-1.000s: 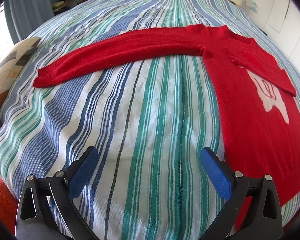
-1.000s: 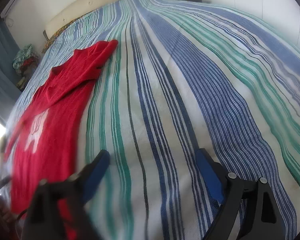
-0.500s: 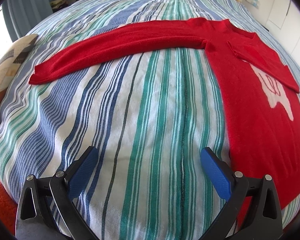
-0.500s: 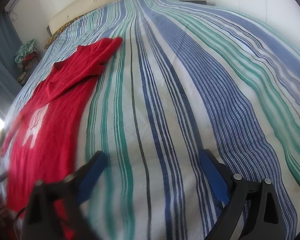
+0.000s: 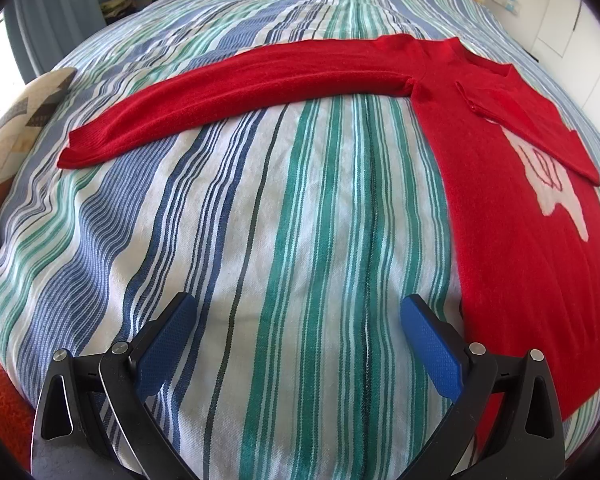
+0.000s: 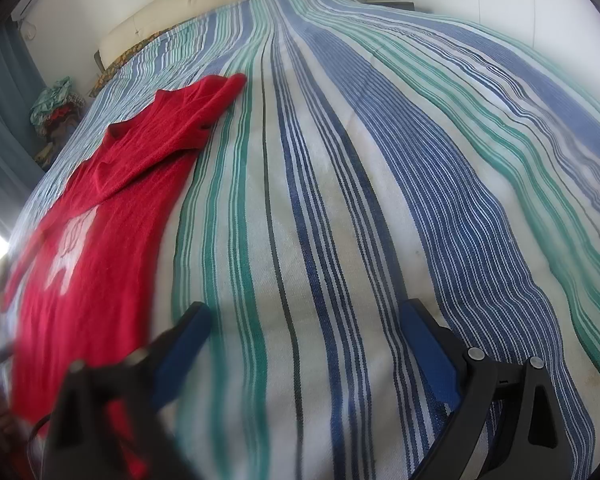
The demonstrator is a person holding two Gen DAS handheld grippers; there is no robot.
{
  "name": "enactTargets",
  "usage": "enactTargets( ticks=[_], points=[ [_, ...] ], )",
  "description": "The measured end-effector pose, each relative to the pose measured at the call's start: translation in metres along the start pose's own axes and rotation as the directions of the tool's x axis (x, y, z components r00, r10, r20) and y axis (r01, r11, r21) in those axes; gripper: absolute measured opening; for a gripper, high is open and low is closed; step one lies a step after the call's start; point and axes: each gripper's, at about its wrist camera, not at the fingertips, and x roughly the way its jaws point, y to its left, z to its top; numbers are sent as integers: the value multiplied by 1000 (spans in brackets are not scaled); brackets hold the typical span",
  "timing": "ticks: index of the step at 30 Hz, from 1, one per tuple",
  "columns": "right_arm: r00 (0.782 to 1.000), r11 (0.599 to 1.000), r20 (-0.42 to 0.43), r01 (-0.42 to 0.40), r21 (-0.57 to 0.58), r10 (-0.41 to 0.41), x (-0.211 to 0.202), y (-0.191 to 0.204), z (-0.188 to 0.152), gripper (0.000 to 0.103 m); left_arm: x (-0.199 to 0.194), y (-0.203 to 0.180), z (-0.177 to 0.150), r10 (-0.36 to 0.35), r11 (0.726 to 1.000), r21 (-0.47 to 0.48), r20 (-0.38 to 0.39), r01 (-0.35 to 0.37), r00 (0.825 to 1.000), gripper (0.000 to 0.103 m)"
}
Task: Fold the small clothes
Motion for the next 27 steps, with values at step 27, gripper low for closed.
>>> enactTargets(
  ticks=[27],
  points=[
    [1000, 1000, 0, 2, -2, -2, 0, 0, 0, 95, 0, 2, 0, -3, 1000, -3, -2, 3, 1000, 102]
  ],
)
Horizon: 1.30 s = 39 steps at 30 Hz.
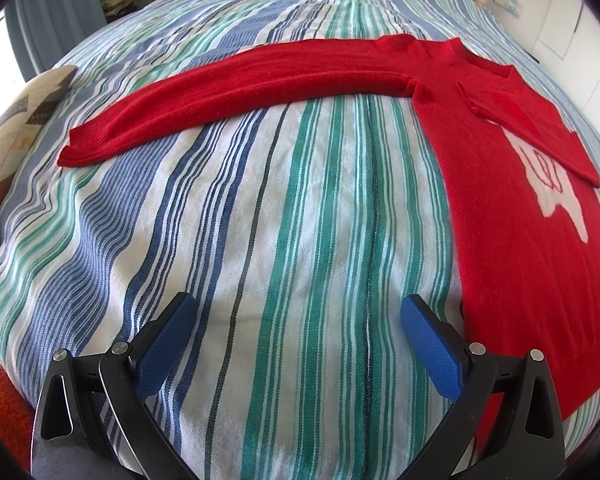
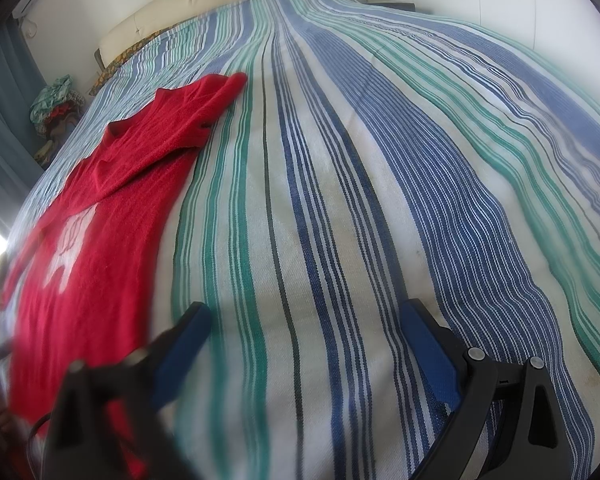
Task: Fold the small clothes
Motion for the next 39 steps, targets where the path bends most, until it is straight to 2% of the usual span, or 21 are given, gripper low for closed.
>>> enactTargets(
  ticks=[15, 18, 20, 23, 25, 27, 29, 33, 36, 37, 39],
  points=[
    [1000, 1000, 0, 1, -1, -1, 0, 0, 0, 95, 1, 1, 0, -3, 1000, 0, -3, 3, 1000, 102],
    [1000, 1000, 0, 1, 0, -1, 0, 0, 0, 95, 0, 15, 5, -74, 995, -71, -20, 72, 997, 102],
    [1000, 1000, 0, 2, -1, -2, 0, 0, 0, 95, -3, 39, 11, -176, 966, -193, -6, 172, 984, 102],
    [1000, 1000, 1, 1, -1, -1, 0, 0, 0, 95, -1, 88, 20, -293, 871, -397, 52, 288, 955, 102],
    [1000, 1000, 0, 1, -2, -1, 0, 1, 0, 96, 3, 122, 28, -312, 799, -512, 95, 315, 945, 101],
    [1000, 1000, -1, 2, -5, -2, 0, 1, -1, 96, 7, 154, 37, -286, 745, -590, 142, 313, 948, 101],
    [1000, 1000, -1, 3, -7, -3, 0, 1, -2, 97, 13, 178, 48, -235, 721, -631, 167, 287, 957, 101],
    [1000, 1000, -1, 5, -7, -5, 1, 1, -2, 97, 39, 212, 62, -177, 672, -701, 161, 239, 971, 98],
    [1000, 1000, -2, 8, -9, -8, 3, 3, 0, 96, 45, 221, 67, -110, 666, -715, 187, 212, 976, 90],
    [1000, 1000, -1, 7, -9, -7, 3, 3, -1, 97, 45, 222, 68, -90, 667, -718, 187, 199, 978, 82],
    [1000, 1000, -1, 7, -8, -7, 3, 3, -1, 96, 45, 222, 72, -60, 682, -713, 167, 162, 984, 57]
  ],
)
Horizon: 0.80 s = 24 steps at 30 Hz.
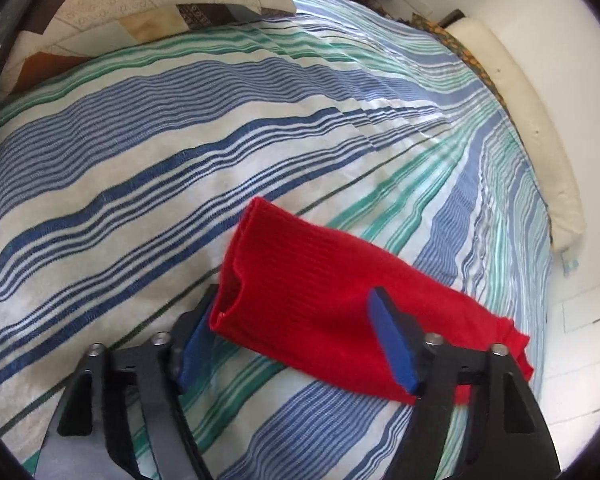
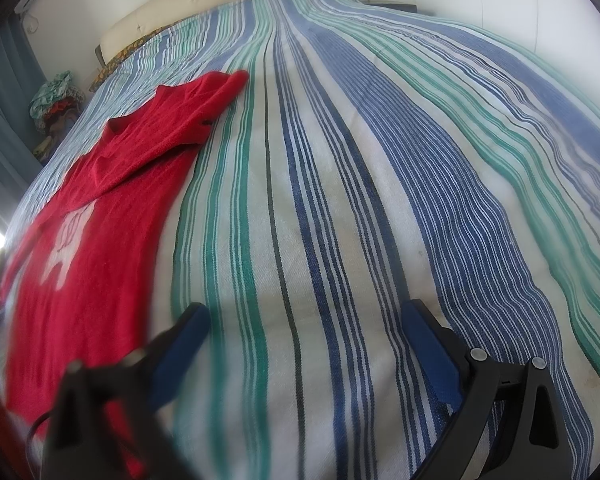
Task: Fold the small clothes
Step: 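Grasp the cuff of the other sleeve with the left gripper, then fold the sleeve across the body and open the left gripper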
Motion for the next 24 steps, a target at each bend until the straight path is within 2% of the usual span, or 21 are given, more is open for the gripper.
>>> enactTargets(
  ticks=[1, 2, 5, 8, 10, 12, 15, 18, 19, 21, 22, 23, 24],
  points=[
    [1000, 1000, 0, 1, -1, -1, 0, 0, 0, 97, 0, -1, 1, 14, 1000, 10, -9, -14, 1000, 29],
    [1000, 1000, -1, 1, -1, -1, 0, 0, 0, 97, 1, -3, 4, 4, 1000, 11, -29, -4, 1000, 11],
    [1000, 1000, -2, 1, -1, -1, 1, 1, 1, 97, -13, -26, 12, -1, 998, 55, -25, 2, 1000, 7],
    [1000, 1000, -3, 1, -1, -1, 1, 0, 1, 97, -35, -81, 15, -74, 982, 173, -20, 76, 997, 6],
    [1000, 1000, -3, 0, -1, 0, 1, 0, 1, 98, -49, -135, 8, -140, 947, 286, -38, 145, 989, 6],
    [1000, 1000, -5, 0, -3, 0, 1, 0, 2, 98, -62, -197, -9, -215, 888, 402, -69, 224, 974, 5],
    [1000, 1000, -4, 0, -4, 0, 1, 0, 2, 99, -72, -288, -49, -328, 774, 518, -164, 364, 931, 5],
    [1000, 1000, -1, -3, -3, 3, 1, 0, 2, 99, -74, -361, -98, -388, 667, 592, -243, 453, 889, 4],
    [1000, 1000, -1, -1, -4, 1, 1, 0, 2, 99, -71, -381, -115, -394, 640, 611, -259, 466, 882, 4],
    [1000, 1000, 0, 2, -7, -2, 1, 1, 2, 99, -54, -411, -146, -385, 606, 621, -318, 497, 867, 5],
    [1000, 1000, 0, 2, -8, -2, 1, 1, 1, 99, -40, -422, -162, -348, 605, 616, -365, 504, 864, 15],
    [1000, 1000, 1, 2, -7, -2, 1, 1, 1, 99, -23, -428, -178, -300, 613, 606, -414, 506, 859, 41],
    [1000, 1000, 2, 1, -7, -1, 1, 1, 1, 99, -7, -429, -191, -244, 637, 598, -441, 486, 863, 56]
  ],
)
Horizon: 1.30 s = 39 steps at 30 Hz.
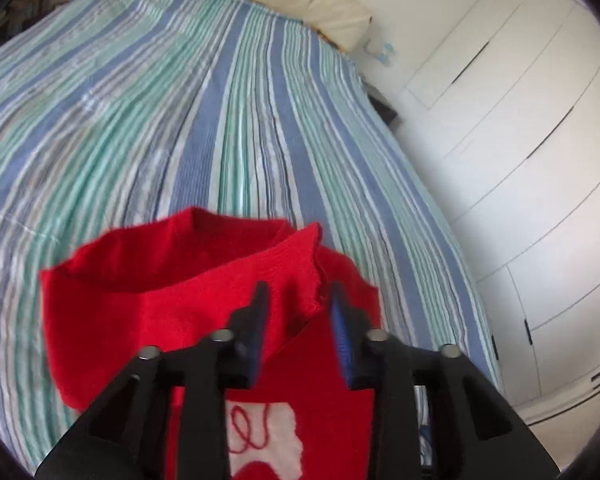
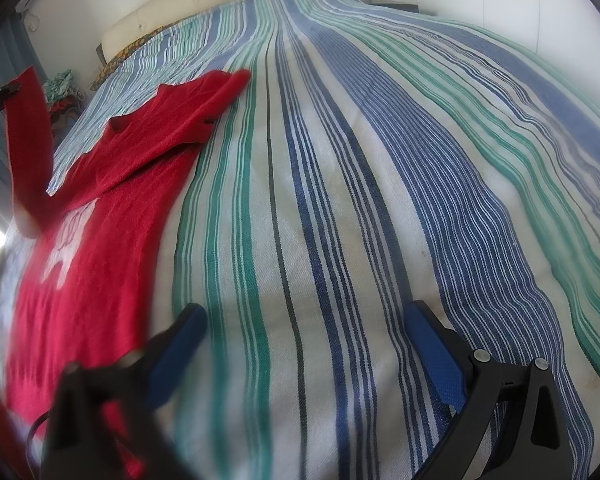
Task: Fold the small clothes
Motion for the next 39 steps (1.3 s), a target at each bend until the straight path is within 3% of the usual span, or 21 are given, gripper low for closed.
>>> enactTargets(
  ticks=[1, 4, 6, 12, 18, 20, 22, 25, 28, 32, 33, 34, 35, 36, 39],
  points=[
    [1000, 1000, 0, -1, 0, 1, 0, 0, 0, 99, 13, 5, -10, 31, 999, -33, -34, -32, 999, 69],
    [1000, 1000, 3, -7, 4, 7, -1, -1, -1, 99, 20, 33, -42, 35, 993, -113, -66, -42, 997, 69],
    [1000, 1000, 5, -14, 8, 14, -2, -3, -1, 99, 7, 52, -63, 89, 989, -111, -57, -95, 994, 69],
    [1000, 1000, -9, -13, -6, 13, 1, -1, 1, 103, -61, 123, -132, 292, 952, -95, -11, -292, 956, 72],
    [1000, 1000, -7, 14, -27, -15, -3, 3, 2, 102, -90, 156, -202, 351, 931, -101, -28, -352, 936, 74],
    [999, 999, 29, 33, -15, -32, -16, 2, 7, 100, -98, 155, -219, 367, 924, -105, -13, -367, 930, 74],
    [990, 998, 130, 60, -1, -59, -47, 1, 15, 100, -111, 151, -232, 386, 918, -106, 12, -383, 922, 78],
    [943, 989, 305, 145, -19, -133, -108, -3, 30, 100, -124, 145, -237, 438, 898, -66, 35, -435, 898, 86],
    [876, 952, 423, 294, -87, -232, -166, -5, 46, 100, -130, 140, -235, 512, 859, -20, 65, -512, 857, 87],
    [748, 819, 548, 544, -184, -374, -228, 3, 59, 103, -130, 142, -235, 546, 837, -13, 77, -547, 834, 89],
    [728, 784, 563, 584, -210, -391, -237, 6, 61, 103, -128, 143, -235, 551, 834, -13, 72, -551, 832, 89],
    [724, 759, 564, 605, -242, -398, -242, 10, 61, 103, -127, 144, -235, 554, 832, -13, 67, -554, 830, 89],
    [733, 744, 552, 609, -274, -397, -244, 14, 60, 103, -125, 145, -235, 557, 830, -14, 63, -557, 828, 89],
    [756, 741, 525, 596, -308, -390, -241, 17, 56, 103, -126, 145, -236, 562, 827, -17, 61, -562, 825, 89],
    [857, 787, 408, 475, -394, -313, -220, 32, 28, 103, -128, 148, -238, 578, 816, -31, 58, -577, 814, 89]
  ],
)
